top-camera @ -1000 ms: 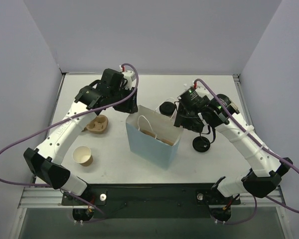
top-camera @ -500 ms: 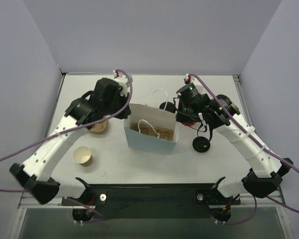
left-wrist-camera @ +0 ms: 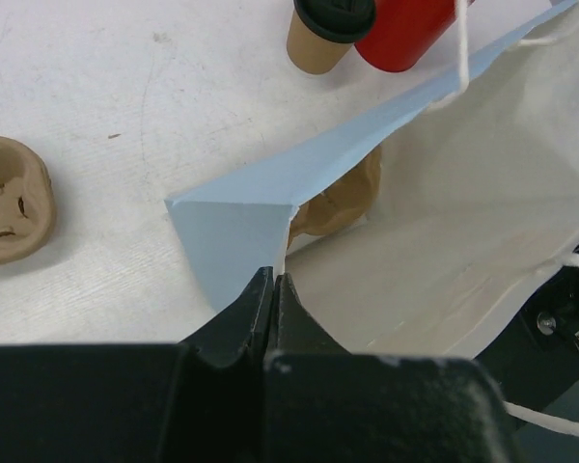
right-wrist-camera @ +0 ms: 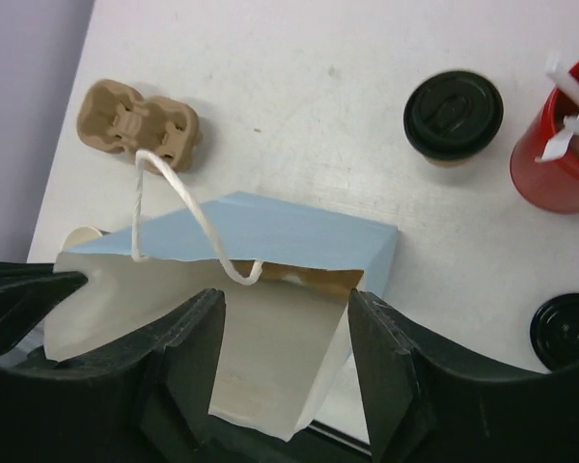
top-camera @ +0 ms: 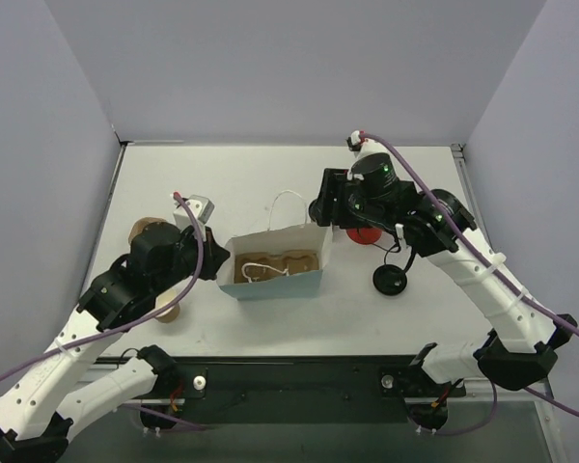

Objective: Pack the takeout coffee

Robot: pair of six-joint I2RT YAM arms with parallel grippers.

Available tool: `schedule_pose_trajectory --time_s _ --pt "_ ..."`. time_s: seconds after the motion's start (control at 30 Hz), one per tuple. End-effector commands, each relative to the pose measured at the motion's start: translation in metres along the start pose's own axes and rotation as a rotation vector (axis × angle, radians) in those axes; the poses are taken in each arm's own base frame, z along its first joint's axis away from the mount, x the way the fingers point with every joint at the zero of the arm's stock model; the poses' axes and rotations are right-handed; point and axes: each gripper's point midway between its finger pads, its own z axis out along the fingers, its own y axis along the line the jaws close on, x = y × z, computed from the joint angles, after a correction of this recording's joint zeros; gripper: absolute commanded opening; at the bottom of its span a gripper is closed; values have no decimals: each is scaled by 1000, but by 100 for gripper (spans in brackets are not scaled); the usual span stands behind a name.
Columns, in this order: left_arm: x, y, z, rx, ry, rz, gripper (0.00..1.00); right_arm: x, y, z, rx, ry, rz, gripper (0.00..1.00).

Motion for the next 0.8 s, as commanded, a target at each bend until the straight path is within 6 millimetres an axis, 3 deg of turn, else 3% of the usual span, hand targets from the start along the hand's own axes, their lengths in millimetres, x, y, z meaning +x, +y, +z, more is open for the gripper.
schedule_pose_trajectory --time_s 0.0,0.1,0.27,0.37,0.53,0.67,0.77 --pt "-28 -9 -7 53 -144 36 0 -40 1 -15 -70 -94 -49 56" --pt "-27 -9 -12 63 -157 55 0 -56 -9 -13 -49 -131 -111 62" --pt "-53 -14 -32 96 -312 88 0 -83 -35 15 19 -137 -183 67" --pt "-36 -10 -25 100 -281 104 0 -91 -42 36 13 -109 -208 67" --pt "-21 -8 -24 108 -251 93 0 -80 -56 82 45 -14 -294 68" --pt "-16 -1 -22 76 -223 108 0 -65 -58 107 37 57 -314 71" --pt "-16 -8 -23 107 -205 112 0 -54 -58 125 30 102 -326 74"
